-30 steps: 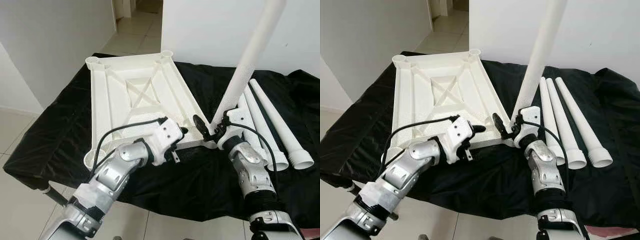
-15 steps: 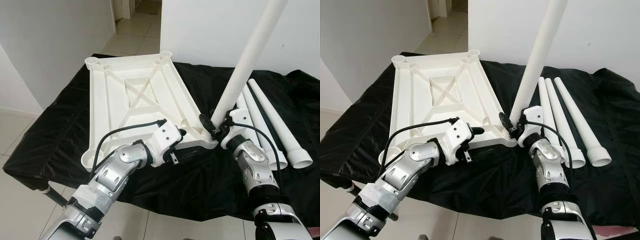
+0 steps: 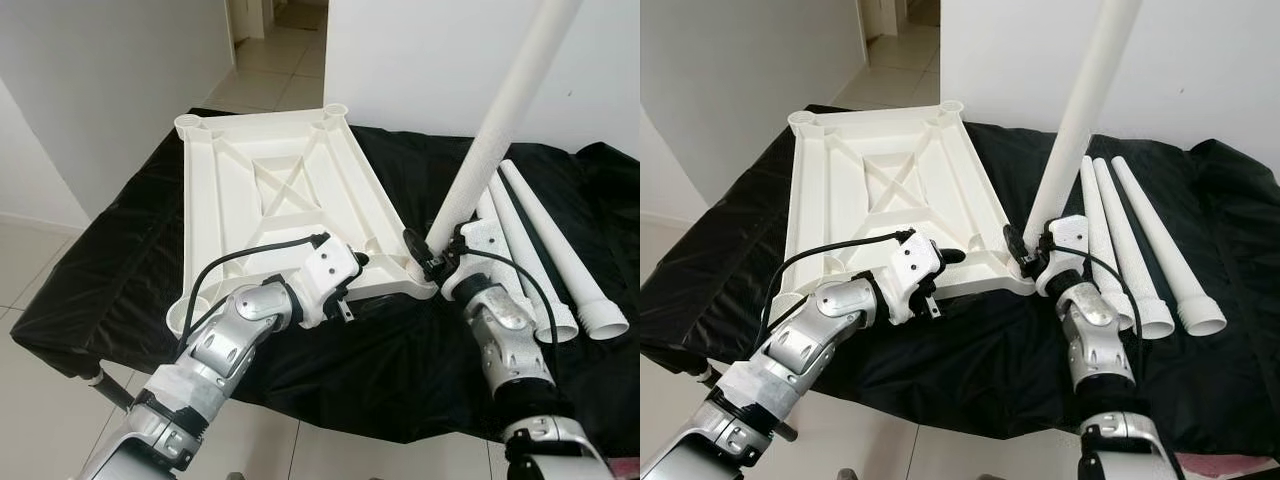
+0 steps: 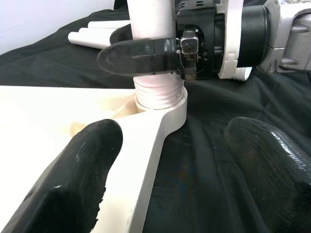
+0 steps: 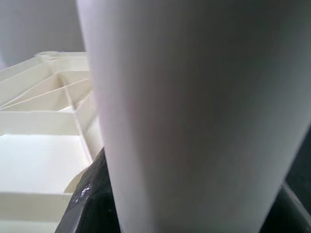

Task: Building children table

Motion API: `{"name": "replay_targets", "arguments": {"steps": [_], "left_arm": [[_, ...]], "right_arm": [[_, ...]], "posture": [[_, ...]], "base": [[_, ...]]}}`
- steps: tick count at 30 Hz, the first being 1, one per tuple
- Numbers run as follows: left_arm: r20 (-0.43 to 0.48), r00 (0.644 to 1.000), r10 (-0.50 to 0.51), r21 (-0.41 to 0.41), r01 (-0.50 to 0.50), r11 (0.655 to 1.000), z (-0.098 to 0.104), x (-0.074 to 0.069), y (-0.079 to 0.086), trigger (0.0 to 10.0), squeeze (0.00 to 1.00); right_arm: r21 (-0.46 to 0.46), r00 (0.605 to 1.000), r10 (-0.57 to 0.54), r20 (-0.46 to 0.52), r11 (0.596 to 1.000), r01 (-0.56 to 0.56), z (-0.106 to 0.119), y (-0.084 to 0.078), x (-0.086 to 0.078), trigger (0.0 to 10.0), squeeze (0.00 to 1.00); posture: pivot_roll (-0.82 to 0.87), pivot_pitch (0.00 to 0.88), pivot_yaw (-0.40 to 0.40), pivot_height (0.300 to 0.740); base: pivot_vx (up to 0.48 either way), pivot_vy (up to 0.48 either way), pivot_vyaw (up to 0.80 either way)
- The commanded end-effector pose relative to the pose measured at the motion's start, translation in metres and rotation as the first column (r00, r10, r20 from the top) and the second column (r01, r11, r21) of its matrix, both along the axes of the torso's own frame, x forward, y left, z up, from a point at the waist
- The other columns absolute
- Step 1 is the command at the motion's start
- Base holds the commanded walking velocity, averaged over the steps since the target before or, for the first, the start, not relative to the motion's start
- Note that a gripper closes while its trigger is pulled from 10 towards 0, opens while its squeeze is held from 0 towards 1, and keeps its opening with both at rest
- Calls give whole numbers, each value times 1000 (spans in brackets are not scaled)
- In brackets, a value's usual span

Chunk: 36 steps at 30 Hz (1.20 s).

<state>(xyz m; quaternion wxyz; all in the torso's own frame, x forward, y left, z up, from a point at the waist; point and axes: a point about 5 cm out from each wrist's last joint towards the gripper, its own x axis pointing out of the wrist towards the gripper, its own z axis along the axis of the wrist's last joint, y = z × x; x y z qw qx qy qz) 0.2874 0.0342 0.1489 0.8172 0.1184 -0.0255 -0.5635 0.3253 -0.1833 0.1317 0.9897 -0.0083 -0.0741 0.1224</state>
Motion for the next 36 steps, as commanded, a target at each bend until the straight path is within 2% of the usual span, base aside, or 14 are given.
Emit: {"name": "replay_targets", "arguments": {"steps": [1,3,7,9,12,15,18,21,26,31,32,36], "left_arm": [[-8,999,-37,19,37,999,-3,-3,3,10000,0],[-12,999,-30,21,31,999,-3,-3,5,10000,0],[-12,1000,-27,22,27,999,-2,-2,5,10000,0],[-7,1000,-26,27,26,999,-1,-1,7,10000,0],[-7,1000,-26,27,26,999,-1,-1,7,10000,0],[0,1000,-18,25,18,1000,2,1,8,10000,0],[1,1000,-17,24,17,1000,2,1,7,10000,0],[0,1000,-18,21,18,1000,1,0,6,10000,0],[1,1000,-17,21,17,1000,2,0,5,10000,0],[2,1000,-16,20,16,1000,2,0,6,10000,0],[0,1000,-11,21,11,1000,2,0,8,10000,0],[-6,1000,-1,23,1,1000,1,-1,11,10000,0]], "right_arm": [[8,996,-36,-78,999,37,-16,-2,-6,10000,0],[72,988,-123,-93,989,130,-18,4,-10,10000,0],[94,977,-188,-104,976,198,-18,9,-14,10000,0],[115,952,-279,-124,949,293,-19,18,-17,10000,0],[115,952,-279,-124,949,293,-19,18,-17,10000,0],[175,884,-436,-169,869,462,-18,25,-19,10000,0],[187,883,-437,-172,865,465,-15,33,-18,10000,0],[181,903,-405,-146,886,427,-10,42,-18,10000,0],[164,894,-430,-125,880,446,-5,34,-18,10000,0],[157,890,-438,-124,877,454,-4,33,-19,10000,0],[170,897,-426,-114,882,440,-3,33,-21,10000,1000],[162,910,-406,-88,895,415,-2,37,-28,10000,1000]], "posture": [[-93,0,-6,740],[-85,0,-3,740],[-79,0,-3,740],[-70,0,-3,740],[-70,0,-3,740],[-60,0,-11,740],[-61,0,-12,740],[-63,0,-14,740],[-58,0,-21,740],[-55,0,-23,740],[-52,0,-23,740],[-51,0,-26,740]], "base": [[0,0,0],[0,0,0],[0,0,0],[0,0,0],[0,0,0],[0,0,0],[0,0,0],[0,0,0],[0,0,0],[0,0,0],[0,0,0],[0,0,0]]}}
